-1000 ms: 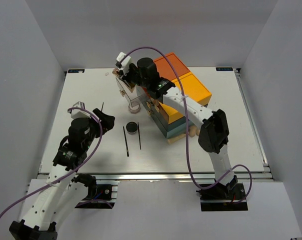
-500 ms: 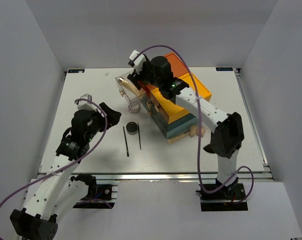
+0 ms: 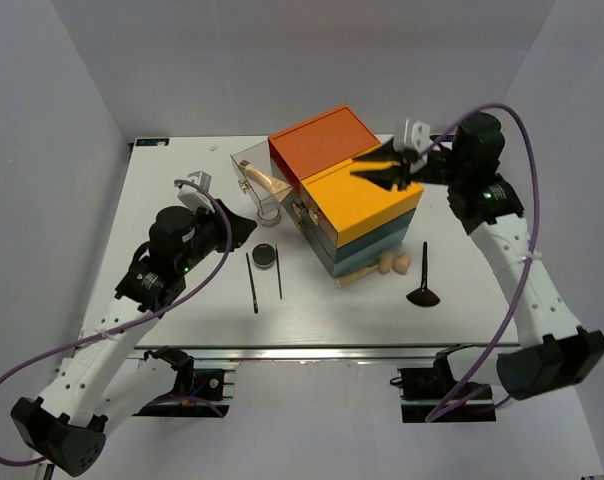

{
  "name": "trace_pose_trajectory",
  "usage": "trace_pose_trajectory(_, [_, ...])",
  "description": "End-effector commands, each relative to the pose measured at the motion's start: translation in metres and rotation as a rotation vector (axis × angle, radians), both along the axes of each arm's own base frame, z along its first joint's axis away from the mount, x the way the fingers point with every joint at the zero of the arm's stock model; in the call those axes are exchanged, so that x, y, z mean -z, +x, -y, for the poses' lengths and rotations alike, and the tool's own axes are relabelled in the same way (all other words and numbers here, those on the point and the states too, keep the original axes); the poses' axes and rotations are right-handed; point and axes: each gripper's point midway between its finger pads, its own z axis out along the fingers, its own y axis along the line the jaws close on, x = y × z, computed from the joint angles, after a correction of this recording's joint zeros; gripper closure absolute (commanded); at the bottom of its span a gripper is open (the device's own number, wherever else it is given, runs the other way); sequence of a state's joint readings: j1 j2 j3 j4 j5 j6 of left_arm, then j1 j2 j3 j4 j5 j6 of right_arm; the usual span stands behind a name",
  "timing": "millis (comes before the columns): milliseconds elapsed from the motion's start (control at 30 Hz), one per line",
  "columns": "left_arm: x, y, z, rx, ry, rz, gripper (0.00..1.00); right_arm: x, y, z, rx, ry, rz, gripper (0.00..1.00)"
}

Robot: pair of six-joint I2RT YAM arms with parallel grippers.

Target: Organize the makeup

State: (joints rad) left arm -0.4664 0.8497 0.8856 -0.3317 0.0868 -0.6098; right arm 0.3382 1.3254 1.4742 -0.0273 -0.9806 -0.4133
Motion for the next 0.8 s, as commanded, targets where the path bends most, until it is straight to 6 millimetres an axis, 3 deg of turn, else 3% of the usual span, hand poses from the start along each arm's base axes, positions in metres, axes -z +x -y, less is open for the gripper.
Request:
trace_pose_trajectory(0, [0.005,-0.006,0.003,0.026,0.007,-0.008,0.77,0.071,-0.08,0.02,-0.312,-0.131,0.05,0.65])
trace_pose_trajectory(33, [0.006,-0.009,0.002,0.019,-0.007,-0.006,0.73,0.1,-0.077,0.031,-0.231,-0.249,0.066,0.67])
trace_pose_trajectory(67, [0.021,-0.011,0.0,0.004,-0.017,-0.042,0.54,0.133,-0.099,0.045,-0.259,-0.356,0.074,0.69])
trace_pose_trajectory(100, [0.023,-0.01,0.0,-0.005,-0.037,-0.038,0.46,0.164,-0.113,0.057,-0.244,-0.43,0.025,0.69])
trace_pose_trajectory(133, [0.024,-0.012,-0.001,-0.016,-0.061,-0.046,0.4,0.19,-0.111,0.071,-0.191,-0.532,-0.009,0.67])
trace_pose_trajectory(167, [0.031,-0.011,-0.001,-0.026,-0.066,-0.052,0.32,0.2,-0.114,0.079,-0.143,-0.566,-0.004,0.58])
trace_pose_trajectory(200, [0.032,-0.011,-0.002,-0.03,-0.072,-0.052,0.3,0.239,-0.117,0.093,-0.109,-0.655,-0.063,0.55])
trace_pose_trajectory(233, [0.034,-0.01,-0.002,-0.036,-0.073,-0.056,0.29,0.252,-0.117,0.097,-0.094,-0.684,-0.061,0.52])
trace_pose_trajectory(300, [0.039,-0.008,-0.002,-0.038,-0.059,-0.066,0.27,0.268,-0.101,0.103,-0.003,-0.727,-0.012,0.45])
trace_pose_trajectory(333, [0.041,-0.006,-0.001,-0.035,-0.043,-0.068,0.26,0.29,-0.104,0.103,-0.012,-0.753,-0.036,0.43])
trace_pose_trajectory(400, [0.049,-0.005,-0.002,-0.039,-0.018,-0.089,0.26,0.307,-0.09,0.102,0.02,-0.809,0.001,0.39])
trace_pose_trajectory(467, [0.056,-0.003,-0.007,-0.066,0.004,-0.104,0.26,0.331,-0.091,0.096,-0.011,-0.857,-0.002,0.33])
trace_pose_trajectory(500, [0.062,-0.005,-0.009,-0.077,0.013,-0.123,0.25,0.334,-0.079,0.093,0.017,-0.87,0.046,0.31])
trace_pose_trajectory(700, [0.074,-0.013,-0.039,-0.242,-0.02,-0.147,0.24,0.376,-0.062,0.078,0.01,-0.979,0.089,0.32])
trace_pose_trajectory(767, [0.076,-0.021,-0.048,-0.277,-0.045,-0.147,0.23,0.377,-0.047,0.07,0.045,-0.968,0.123,0.33])
